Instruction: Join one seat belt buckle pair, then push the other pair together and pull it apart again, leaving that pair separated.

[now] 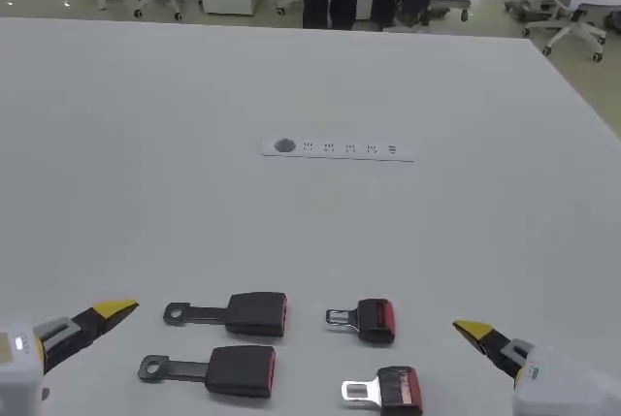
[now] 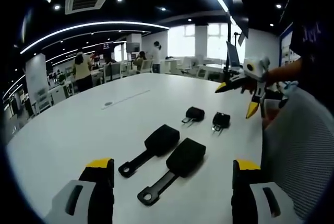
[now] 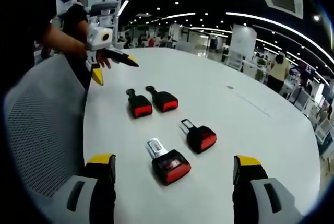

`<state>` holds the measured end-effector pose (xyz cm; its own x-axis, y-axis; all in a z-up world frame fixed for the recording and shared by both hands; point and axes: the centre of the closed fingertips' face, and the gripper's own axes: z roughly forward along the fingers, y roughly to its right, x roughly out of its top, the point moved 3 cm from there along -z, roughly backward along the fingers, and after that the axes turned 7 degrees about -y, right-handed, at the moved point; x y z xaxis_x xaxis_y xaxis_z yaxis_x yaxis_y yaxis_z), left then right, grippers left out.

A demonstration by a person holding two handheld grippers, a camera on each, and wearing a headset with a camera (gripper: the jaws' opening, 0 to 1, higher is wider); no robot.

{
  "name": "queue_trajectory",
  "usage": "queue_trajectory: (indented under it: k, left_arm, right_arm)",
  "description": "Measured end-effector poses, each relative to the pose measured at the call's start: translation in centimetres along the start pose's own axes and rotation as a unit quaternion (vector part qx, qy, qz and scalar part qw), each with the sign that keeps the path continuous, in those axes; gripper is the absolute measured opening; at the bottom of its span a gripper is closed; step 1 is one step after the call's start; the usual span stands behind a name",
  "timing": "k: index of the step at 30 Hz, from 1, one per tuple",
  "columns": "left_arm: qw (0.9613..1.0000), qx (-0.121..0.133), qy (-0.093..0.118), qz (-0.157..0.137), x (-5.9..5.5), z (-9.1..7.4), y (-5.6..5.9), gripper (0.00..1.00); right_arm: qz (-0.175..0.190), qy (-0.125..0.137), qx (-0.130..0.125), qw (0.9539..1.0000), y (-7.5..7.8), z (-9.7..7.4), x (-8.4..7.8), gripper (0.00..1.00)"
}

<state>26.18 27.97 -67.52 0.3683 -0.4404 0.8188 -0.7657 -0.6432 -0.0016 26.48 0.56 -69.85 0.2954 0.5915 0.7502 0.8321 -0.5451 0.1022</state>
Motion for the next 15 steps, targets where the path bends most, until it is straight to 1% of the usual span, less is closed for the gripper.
queue_trajectory:
  k: [5,8,11,12,15]
  left_arm:
    - [0.9997,-0.018,-0.013,0.013,0.0,0.6,0.4,0.9]
    - [0.9993,-0.027,-0.017,0.019,-0.1,0.8,0.5,0.85]
    - [0.9989,-0.033,-0.022,0.024,0.1,1.0,0.7,0.83]
    - [0.9984,-0.04,-0.026,0.029,0.1,1.2,0.8,0.82]
    - [0.9973,-0.049,-0.037,0.04,-0.1,1.7,0.8,0.8]
  right_arm:
    - [-0.012,-0.008,0.005,0.9999,0.2,0.2,-0.2,0.91]
    - [-0.027,-0.015,0.008,0.9995,0.2,0.3,-0.3,0.87]
    - [-0.033,-0.019,0.012,0.9992,0.1,0.3,-0.3,0.86]
    - [-0.036,-0.019,0.011,0.9991,0.1,0.4,-0.3,0.84]
    - [-0.041,-0.022,0.013,0.9988,0.2,0.5,-0.5,0.82]
